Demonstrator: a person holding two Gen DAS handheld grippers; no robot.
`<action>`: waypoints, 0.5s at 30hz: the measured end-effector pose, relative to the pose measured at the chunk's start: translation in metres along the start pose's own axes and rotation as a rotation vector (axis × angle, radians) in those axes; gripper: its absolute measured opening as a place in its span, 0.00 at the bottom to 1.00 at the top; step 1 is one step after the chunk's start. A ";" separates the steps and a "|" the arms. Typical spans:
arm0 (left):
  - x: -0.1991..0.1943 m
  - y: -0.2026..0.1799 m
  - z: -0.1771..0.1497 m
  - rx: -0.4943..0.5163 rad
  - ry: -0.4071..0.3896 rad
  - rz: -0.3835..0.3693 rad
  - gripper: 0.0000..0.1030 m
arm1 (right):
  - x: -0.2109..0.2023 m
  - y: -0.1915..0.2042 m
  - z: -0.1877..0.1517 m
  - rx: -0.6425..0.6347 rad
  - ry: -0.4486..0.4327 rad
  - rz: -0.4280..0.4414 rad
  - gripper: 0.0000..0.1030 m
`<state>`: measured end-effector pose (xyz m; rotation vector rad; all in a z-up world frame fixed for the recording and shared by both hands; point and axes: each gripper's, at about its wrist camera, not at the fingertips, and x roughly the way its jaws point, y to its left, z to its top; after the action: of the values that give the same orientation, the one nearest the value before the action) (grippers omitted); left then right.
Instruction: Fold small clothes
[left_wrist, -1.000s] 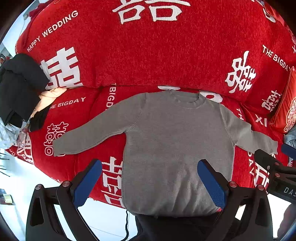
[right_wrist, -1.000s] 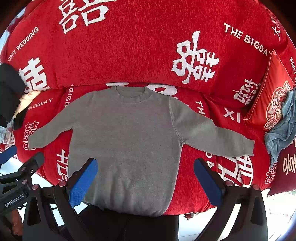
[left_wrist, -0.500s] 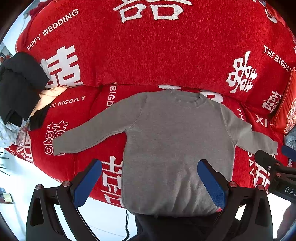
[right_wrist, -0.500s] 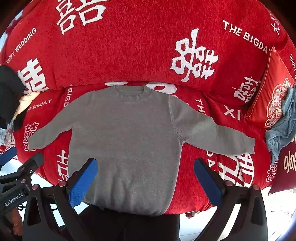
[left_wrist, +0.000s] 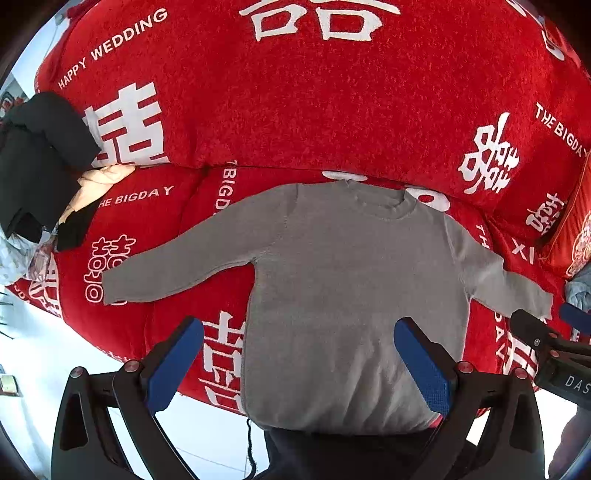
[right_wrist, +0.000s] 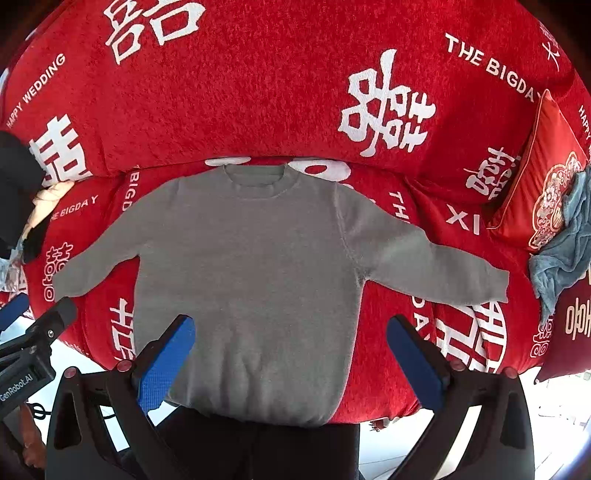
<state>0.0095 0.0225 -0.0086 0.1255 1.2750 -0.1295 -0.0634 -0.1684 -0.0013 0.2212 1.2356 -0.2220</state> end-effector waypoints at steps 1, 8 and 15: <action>0.001 0.000 0.000 0.000 0.000 -0.002 1.00 | 0.000 0.000 0.001 -0.001 -0.005 0.004 1.00; 0.003 0.003 0.002 0.002 -0.001 -0.019 1.00 | 0.002 0.004 0.000 0.003 0.020 0.006 1.00; 0.009 0.007 0.003 0.006 -0.004 -0.027 1.00 | 0.008 0.003 0.002 0.022 0.027 0.007 1.00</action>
<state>0.0158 0.0284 -0.0161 0.1135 1.2728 -0.1571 -0.0583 -0.1663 -0.0077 0.2478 1.2600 -0.2272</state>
